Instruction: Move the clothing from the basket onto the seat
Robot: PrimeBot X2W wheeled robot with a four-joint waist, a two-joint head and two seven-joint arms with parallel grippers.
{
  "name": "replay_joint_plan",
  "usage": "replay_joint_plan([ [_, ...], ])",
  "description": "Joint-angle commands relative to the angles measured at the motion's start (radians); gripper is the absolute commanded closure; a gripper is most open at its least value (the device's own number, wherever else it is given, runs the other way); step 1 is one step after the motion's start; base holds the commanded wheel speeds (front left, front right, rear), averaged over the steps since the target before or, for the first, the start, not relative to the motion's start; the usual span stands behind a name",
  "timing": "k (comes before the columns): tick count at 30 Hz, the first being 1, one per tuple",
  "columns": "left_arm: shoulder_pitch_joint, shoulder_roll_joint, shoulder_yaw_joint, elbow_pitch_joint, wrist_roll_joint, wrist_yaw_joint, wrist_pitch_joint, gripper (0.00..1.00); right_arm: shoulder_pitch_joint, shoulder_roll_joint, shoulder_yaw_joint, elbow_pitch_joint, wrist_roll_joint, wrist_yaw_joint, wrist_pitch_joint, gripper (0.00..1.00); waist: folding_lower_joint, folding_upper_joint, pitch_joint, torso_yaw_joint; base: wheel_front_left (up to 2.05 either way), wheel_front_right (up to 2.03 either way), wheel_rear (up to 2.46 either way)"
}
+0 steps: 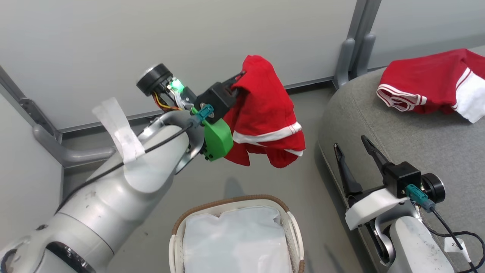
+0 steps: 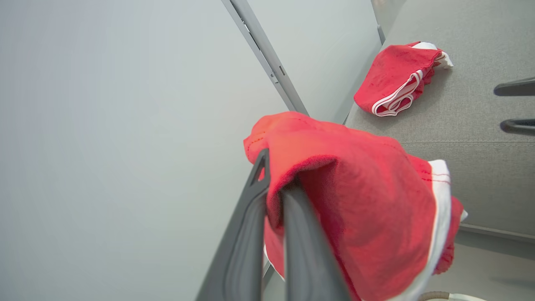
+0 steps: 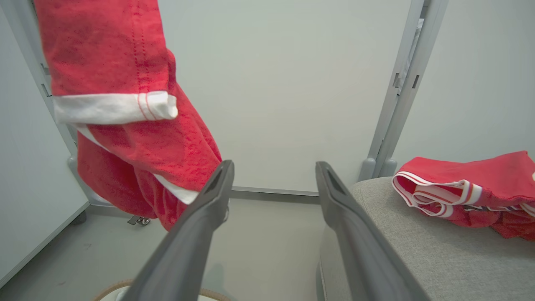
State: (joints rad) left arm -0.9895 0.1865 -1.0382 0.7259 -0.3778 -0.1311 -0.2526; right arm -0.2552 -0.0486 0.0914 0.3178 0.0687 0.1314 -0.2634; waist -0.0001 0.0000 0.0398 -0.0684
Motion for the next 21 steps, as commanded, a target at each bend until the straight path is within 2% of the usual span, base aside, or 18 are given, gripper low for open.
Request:
replay_joint_plan([
  [1, -0.034, 0.012, -0.004, -0.002, -0.013, 0.001, 0.003, 1.0, 0.01, -0.004, 0.007, 0.003, -0.005, -0.001, -0.002, 0.0, 0.0001, 0.0, -0.036, 0.032, 0.0, 0.0, 0.0],
  [13, -0.178, 0.024, -0.024, 0.019, -0.05, 0.001, 0.001, 1.0, -0.038, -0.004, 0.163, 0.006, 0.014, -0.001, -0.002, 0.0, 0.0001, 0.0, -0.053, 0.024, 0.0, 0.0, 0.0],
  [17, -0.193, 0.019, -0.045, 0.009, -0.052, 0.001, -0.006, 1.0, -0.099, -0.004, 0.222, 0.0, -0.057, -0.001, -0.002, 0.0, 0.0001, 0.0, -0.056, 0.032, 0.0, 0.0, 0.0],
  [21, -0.202, 0.01, -0.06, -0.016, -0.044, 0.001, -0.007, 1.0, -0.148, -0.004, 0.209, 0.029, -0.165, -0.001, -0.002, 0.0, 0.0001, 0.0, -0.057, 0.048, 0.0, 0.0, 0.0],
])
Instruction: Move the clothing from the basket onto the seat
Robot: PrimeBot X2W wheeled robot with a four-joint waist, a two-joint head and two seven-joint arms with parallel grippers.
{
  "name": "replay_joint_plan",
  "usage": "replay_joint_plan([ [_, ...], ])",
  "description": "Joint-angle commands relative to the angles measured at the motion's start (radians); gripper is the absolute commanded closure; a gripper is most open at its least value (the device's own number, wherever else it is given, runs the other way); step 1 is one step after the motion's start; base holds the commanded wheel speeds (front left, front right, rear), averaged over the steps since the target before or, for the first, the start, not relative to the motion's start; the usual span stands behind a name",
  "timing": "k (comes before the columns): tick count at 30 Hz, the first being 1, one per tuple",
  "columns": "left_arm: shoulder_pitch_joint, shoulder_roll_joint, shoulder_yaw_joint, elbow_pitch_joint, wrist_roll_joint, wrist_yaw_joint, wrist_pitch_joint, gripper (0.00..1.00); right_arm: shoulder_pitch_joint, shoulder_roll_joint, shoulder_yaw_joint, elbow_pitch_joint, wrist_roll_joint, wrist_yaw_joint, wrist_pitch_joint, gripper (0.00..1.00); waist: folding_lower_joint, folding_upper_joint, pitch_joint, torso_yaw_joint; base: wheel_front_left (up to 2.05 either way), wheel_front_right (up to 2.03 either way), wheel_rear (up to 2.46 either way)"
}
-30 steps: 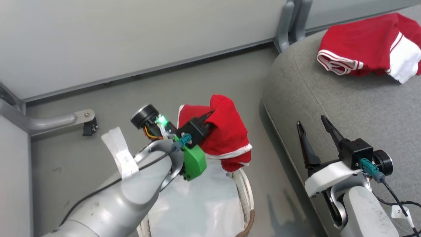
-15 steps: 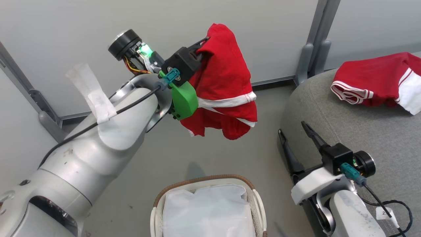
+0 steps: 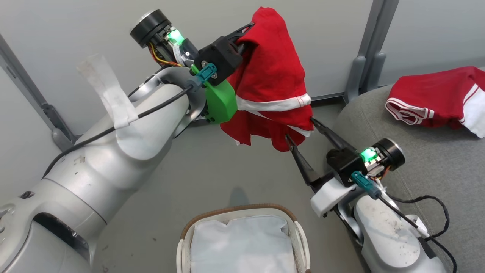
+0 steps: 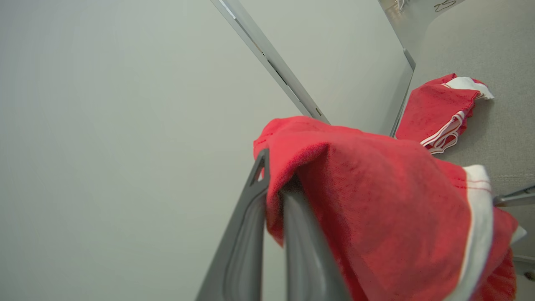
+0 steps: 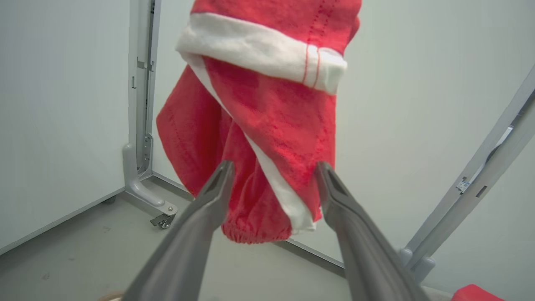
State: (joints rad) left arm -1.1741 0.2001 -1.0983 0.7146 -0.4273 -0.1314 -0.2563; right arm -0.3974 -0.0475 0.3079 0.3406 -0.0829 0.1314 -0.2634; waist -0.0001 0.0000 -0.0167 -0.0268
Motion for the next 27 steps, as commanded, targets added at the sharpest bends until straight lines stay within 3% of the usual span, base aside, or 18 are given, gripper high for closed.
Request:
replay_joint_plan([
  [1, -0.015, -0.008, -0.005, -0.012, 0.005, 0.002, -0.004, 1.0, -0.017, -0.006, -0.013, 0.013, -0.03, -0.001, -0.002, 0.0, 0.0001, 0.0, -0.002, 0.011, 0.0, 0.0, 0.0],
  [8, -0.019, -0.027, -0.04, -0.073, -0.007, 0.002, -0.009, 1.0, -0.077, -0.005, -0.048, 0.097, -0.092, -0.001, -0.002, 0.0, 0.0001, 0.0, -0.005, 0.04, 0.0, 0.0, 0.0],
  [15, 0.005, -0.022, -0.062, -0.114, -0.034, 0.002, -0.01, 1.0, -0.137, -0.004, -0.027, 0.145, -0.048, -0.001, -0.002, 0.0, 0.0001, 0.0, -0.01, 0.056, 0.0, 0.0, 0.0],
  [16, 0.012, -0.018, -0.062, -0.116, -0.039, 0.002, -0.01, 1.0, -0.145, -0.005, -0.02, 0.151, -0.042, -0.001, -0.002, 0.4, 0.0001, 0.0, -0.011, 0.057, 0.0, 0.0, 0.0],
  [17, 0.019, -0.016, -0.061, -0.115, -0.042, 0.002, -0.01, 1.0, -0.15, -0.005, -0.013, 0.156, -0.036, -0.001, -0.002, 0.59, 0.0001, 0.0, -0.011, 0.058, 0.0, 0.0, 0.0],
  [19, 0.031, -0.012, -0.058, -0.114, -0.049, 0.002, -0.01, 1.0, -0.159, -0.005, -0.003, 0.17, -0.028, -0.001, -0.002, 0.89, 0.0001, 0.0, -0.012, 0.059, 0.0, 0.0, 0.0],
  [20, 0.037, -0.011, -0.054, -0.113, -0.054, 0.002, -0.009, 1.0, -0.164, -0.005, 0.003, 0.176, -0.02, -0.001, -0.002, 1.0, 0.0001, 0.0, -0.012, 0.06, 0.0, 0.0, 0.0],
  [27, 0.114, 0.005, -0.03, -0.097, -0.103, 0.008, -0.01, 1.0, -0.166, -0.005, 0.019, 0.168, 0.026, -0.001, -0.002, 1.0, 0.0001, 0.0, -0.013, 0.055, 0.0, 0.0, 0.0],
])
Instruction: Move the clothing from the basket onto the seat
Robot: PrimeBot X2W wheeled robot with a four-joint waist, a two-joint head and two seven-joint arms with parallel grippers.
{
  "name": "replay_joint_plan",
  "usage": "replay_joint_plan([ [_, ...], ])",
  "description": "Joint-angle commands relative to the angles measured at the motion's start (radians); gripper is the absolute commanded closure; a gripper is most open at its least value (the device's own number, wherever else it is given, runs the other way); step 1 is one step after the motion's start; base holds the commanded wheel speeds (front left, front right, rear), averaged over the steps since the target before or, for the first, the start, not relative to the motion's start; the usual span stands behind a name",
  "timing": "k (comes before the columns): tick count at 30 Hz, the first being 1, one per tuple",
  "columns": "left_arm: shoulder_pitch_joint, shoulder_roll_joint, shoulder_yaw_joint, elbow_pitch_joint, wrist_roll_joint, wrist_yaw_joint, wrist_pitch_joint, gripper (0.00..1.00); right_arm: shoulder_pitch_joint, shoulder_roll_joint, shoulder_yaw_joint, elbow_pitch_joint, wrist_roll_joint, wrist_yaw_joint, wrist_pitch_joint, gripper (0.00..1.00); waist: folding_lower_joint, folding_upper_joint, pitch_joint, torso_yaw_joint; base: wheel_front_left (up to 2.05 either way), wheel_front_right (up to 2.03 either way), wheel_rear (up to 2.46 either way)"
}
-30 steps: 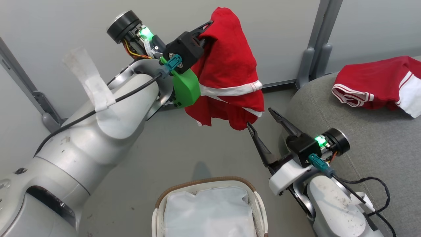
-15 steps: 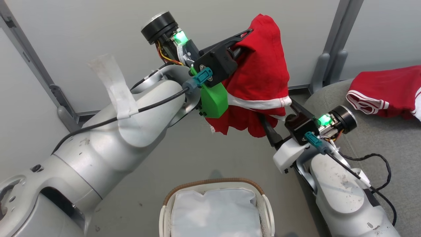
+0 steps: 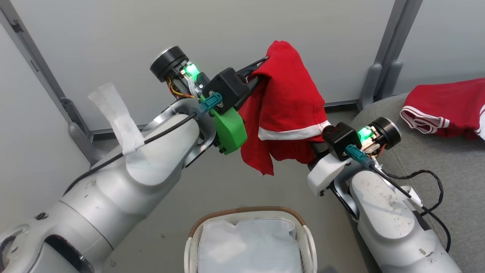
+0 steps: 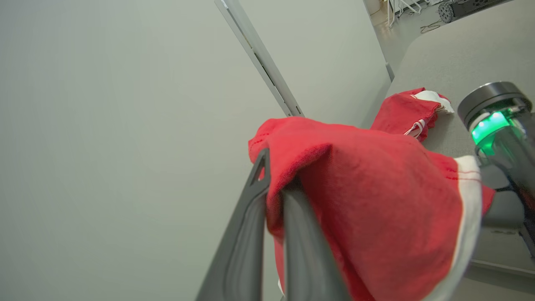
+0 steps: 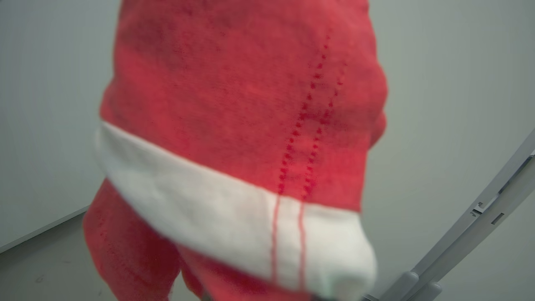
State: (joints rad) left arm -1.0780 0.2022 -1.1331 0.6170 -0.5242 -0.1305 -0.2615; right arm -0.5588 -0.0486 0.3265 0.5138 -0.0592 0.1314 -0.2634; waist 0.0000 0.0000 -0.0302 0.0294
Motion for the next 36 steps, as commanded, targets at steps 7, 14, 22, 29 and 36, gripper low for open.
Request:
replay_joint_plan([
  [7, 0.132, 0.004, 0.06, -0.027, -0.02, 0.046, -0.003, 0.08, -0.006, -0.004, -0.001, -0.019, 0.029, -0.001, -0.002, 1.0, 0.0, 0.0, 0.007, -0.008, 0.0, 0.0, 0.0],
  [14, 0.291, -0.016, 0.155, -0.072, -0.014, 0.082, -0.002, 0.0, -0.018, -0.003, -0.037, -0.034, 0.033, -0.001, -0.002, 1.0, 0.0, 0.0, 0.016, -0.008, 0.0, 0.0, 0.0],
  [22, 0.477, -0.038, 0.261, -0.079, 0.022, 0.081, -0.002, 0.0, 0.009, -0.004, -0.091, -0.046, 0.02, -0.001, -0.002, 1.0, 0.0, 0.0, 0.027, -0.007, 0.0, 0.0, 0.0],
  [29, 0.609, -0.064, 0.361, -0.086, 0.057, 0.064, -0.002, 0.0, 0.022, -0.003, -0.158, -0.052, 0.0, -0.001, -0.002, 1.0, 0.0, 0.0, 0.033, -0.008, 0.0, 0.0, 0.0],
  [36, 0.713, -0.096, 0.468, -0.101, 0.084, 0.046, -0.002, 0.0, 0.043, -0.004, -0.223, -0.064, -0.018, -0.001, -0.002, 1.0, 0.0, 0.0, 0.038, -0.013, 0.0, 0.0, 0.0],
])
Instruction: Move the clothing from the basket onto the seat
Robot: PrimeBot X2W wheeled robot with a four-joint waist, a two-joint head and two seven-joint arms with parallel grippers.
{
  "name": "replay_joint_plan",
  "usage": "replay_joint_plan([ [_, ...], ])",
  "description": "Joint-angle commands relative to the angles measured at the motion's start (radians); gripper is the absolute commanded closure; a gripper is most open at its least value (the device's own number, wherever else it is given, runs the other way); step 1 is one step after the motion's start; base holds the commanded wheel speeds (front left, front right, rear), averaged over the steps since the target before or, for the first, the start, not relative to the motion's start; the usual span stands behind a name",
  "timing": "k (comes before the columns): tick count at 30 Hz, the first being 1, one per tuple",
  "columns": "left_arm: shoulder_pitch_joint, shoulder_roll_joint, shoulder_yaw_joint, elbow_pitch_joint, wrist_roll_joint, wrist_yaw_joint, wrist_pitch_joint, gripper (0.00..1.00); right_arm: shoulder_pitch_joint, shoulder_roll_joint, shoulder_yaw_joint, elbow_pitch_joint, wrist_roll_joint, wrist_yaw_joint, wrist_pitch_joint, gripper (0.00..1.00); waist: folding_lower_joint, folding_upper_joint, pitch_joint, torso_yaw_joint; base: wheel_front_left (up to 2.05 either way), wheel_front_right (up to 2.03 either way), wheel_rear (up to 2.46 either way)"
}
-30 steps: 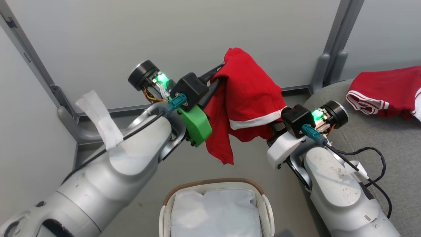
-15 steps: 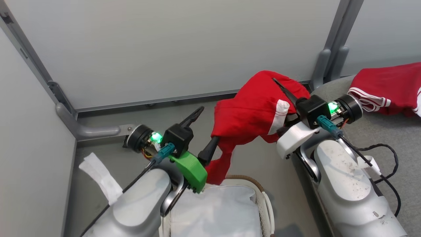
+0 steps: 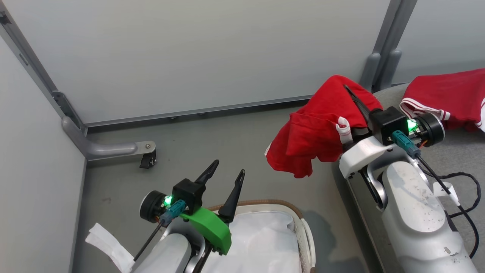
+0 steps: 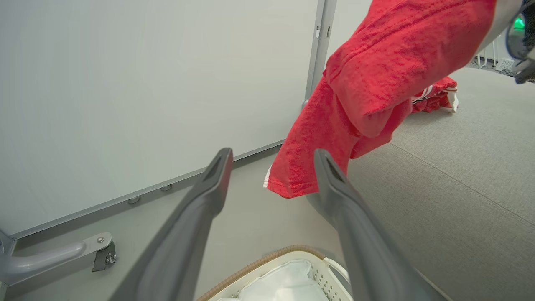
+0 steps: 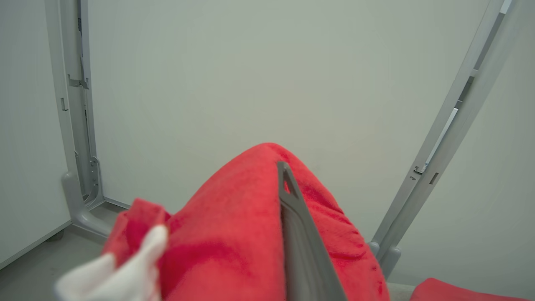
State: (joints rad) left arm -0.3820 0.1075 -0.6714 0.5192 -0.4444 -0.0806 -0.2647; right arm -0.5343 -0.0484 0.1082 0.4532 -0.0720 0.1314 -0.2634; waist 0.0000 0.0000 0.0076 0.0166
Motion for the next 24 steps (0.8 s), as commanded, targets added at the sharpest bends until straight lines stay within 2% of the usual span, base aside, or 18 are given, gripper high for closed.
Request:
replay_joint_plan([
  [1, 0.03, -0.008, 0.019, -0.007, 0.01, -0.005, 0.001, 0.0, 0.021, -0.004, -0.016, -0.005, -0.008, -0.001, -0.002, 1.0, 0.0, 0.0, 0.001, -0.001, 0.0, 0.0, 0.0],
  [7, 0.066, -0.03, 0.077, -0.013, 0.053, -0.022, 0.001, 0.0, 0.04, -0.004, -0.047, -0.012, -0.015, -0.001, -0.002, 1.0, 0.0, 0.0, 0.003, -0.006, 0.0, 0.0, 0.0],
  [16, 0.081, -0.048, 0.117, -0.022, 0.103, -0.037, 0.001, 0.0, 0.053, -0.004, -0.072, 0.0, -0.018, -0.001, -0.002, 1.0, 0.0, 0.0, 0.004, -0.026, 0.0, 0.0, 0.0],
  [20, 0.094, -0.051, 0.133, -0.037, 0.12, -0.041, 0.001, 0.0, 0.045, -0.004, -0.081, -0.002, -0.025, -0.001, -0.002, 1.0, 0.0, 0.0, 0.014, -0.075, 0.0, 0.0, 0.0],
  [24, 0.1, -0.053, 0.158, -0.048, 0.136, -0.043, 0.001, 0.0, 0.024, -0.007, -0.069, -0.003, -0.028, -0.001, -0.002, 1.0, 0.0, 0.0, 0.04, -0.169, 0.0, 0.0, 0.0],
])
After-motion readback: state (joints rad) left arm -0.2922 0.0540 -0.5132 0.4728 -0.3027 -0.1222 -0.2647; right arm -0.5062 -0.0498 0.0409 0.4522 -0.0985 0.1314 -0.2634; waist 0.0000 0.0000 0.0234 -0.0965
